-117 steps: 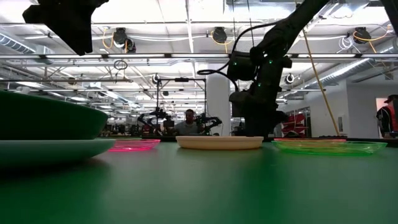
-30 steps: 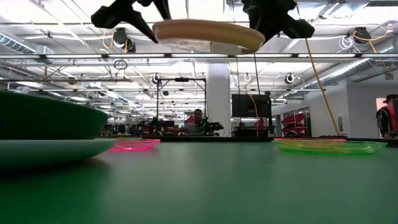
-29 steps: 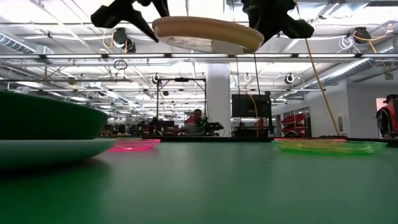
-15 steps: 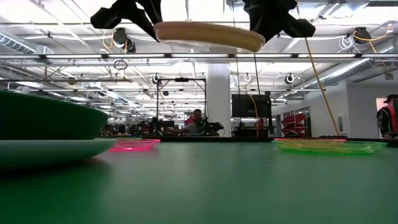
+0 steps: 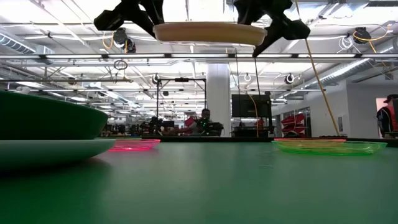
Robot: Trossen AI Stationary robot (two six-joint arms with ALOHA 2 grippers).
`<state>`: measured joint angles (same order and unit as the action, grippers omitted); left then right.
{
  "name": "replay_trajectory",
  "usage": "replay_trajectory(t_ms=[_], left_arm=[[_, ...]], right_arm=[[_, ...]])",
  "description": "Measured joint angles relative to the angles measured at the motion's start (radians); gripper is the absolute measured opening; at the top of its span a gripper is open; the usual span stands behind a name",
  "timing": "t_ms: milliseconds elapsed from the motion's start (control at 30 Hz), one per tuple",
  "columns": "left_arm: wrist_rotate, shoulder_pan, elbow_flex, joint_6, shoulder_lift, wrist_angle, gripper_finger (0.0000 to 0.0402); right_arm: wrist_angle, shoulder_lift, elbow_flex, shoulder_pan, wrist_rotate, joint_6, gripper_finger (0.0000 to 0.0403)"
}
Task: Stack plastic plates
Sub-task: Stack the white plate on top of the medium pink plate
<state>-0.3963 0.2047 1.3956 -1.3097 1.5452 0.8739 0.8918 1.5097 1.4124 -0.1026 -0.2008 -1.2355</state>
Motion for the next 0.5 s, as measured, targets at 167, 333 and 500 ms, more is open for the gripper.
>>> replay_trajectory(t_ms=[167,333,500], left_arm=[[0.036,0.000,0.000,0.025,0.000,0.019,0.0036],[0.108,0.001,0.000,-0.002,0.000,0.070,0.0036],[0.191,0.038,0.001,-0.035,-0.009,0.079,0.0036]], right_arm=[[0.042,-0.046,0.000,0.024,0.048,0.093,0.0260],[0.042,-0.112,0.000,0.063,0.113,0.241,0.0280],[0.067,-0.192,0.000,0.116,0.126,0.430,0.0279]])
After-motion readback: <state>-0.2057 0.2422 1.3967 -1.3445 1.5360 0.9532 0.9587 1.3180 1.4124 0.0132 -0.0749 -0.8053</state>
